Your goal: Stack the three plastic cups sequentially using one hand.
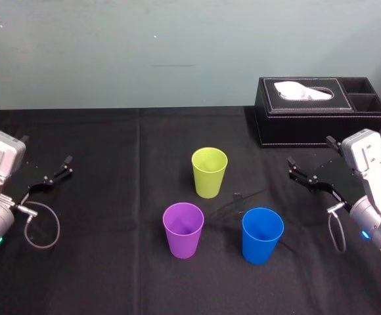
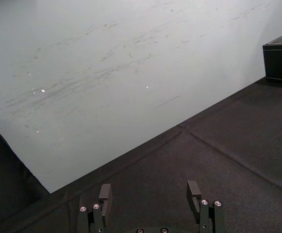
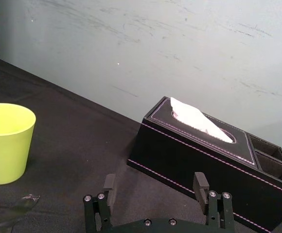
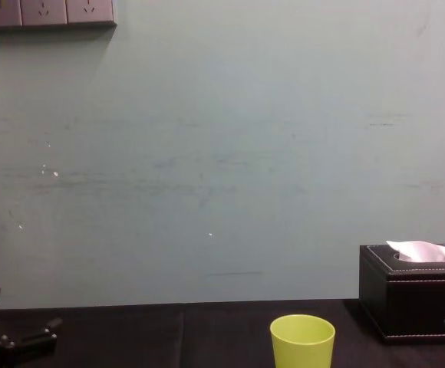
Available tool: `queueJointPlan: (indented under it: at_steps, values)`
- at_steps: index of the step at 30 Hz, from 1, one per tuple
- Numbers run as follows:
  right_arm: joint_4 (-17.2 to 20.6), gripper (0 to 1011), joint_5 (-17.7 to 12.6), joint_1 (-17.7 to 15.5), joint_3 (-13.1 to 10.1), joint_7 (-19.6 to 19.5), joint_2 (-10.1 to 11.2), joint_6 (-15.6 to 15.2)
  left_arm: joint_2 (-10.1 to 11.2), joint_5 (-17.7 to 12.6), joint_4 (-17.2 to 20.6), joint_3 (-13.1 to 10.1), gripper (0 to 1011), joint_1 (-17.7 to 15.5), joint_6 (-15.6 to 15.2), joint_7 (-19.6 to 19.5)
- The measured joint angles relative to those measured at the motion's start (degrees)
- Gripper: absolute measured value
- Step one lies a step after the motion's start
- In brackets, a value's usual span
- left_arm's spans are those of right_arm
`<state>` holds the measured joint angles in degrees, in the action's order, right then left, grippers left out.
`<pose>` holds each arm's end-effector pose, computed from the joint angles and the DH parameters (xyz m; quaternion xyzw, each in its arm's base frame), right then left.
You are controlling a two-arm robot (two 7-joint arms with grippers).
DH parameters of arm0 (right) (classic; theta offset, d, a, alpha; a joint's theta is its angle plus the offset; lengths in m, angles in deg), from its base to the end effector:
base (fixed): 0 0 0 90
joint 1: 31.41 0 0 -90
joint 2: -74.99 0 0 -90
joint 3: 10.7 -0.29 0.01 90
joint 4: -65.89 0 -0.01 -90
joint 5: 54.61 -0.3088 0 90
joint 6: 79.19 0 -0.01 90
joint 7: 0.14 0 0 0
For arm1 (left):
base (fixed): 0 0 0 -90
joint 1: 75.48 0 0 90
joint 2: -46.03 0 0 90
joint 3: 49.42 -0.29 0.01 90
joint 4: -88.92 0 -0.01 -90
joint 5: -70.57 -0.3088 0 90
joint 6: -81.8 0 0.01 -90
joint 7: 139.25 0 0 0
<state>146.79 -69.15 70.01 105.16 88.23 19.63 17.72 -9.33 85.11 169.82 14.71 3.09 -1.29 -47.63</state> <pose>0.3580 -0.0827 -0.3023 -0.1415 -0.1324 -0.5800 0.7912 0.3581 0.0826 -0.3023 0.1415 -0.1325 0.5799 0.7913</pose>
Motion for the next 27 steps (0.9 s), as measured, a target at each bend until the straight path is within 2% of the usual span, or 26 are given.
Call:
queueJointPlan:
  at_steps: [27]
  values:
    - [0.0,1003,0.0,0.0,0.0,0.0,0.0,0.0,0.0,0.0,0.0,0.0,1011,0.0,0.0,0.0]
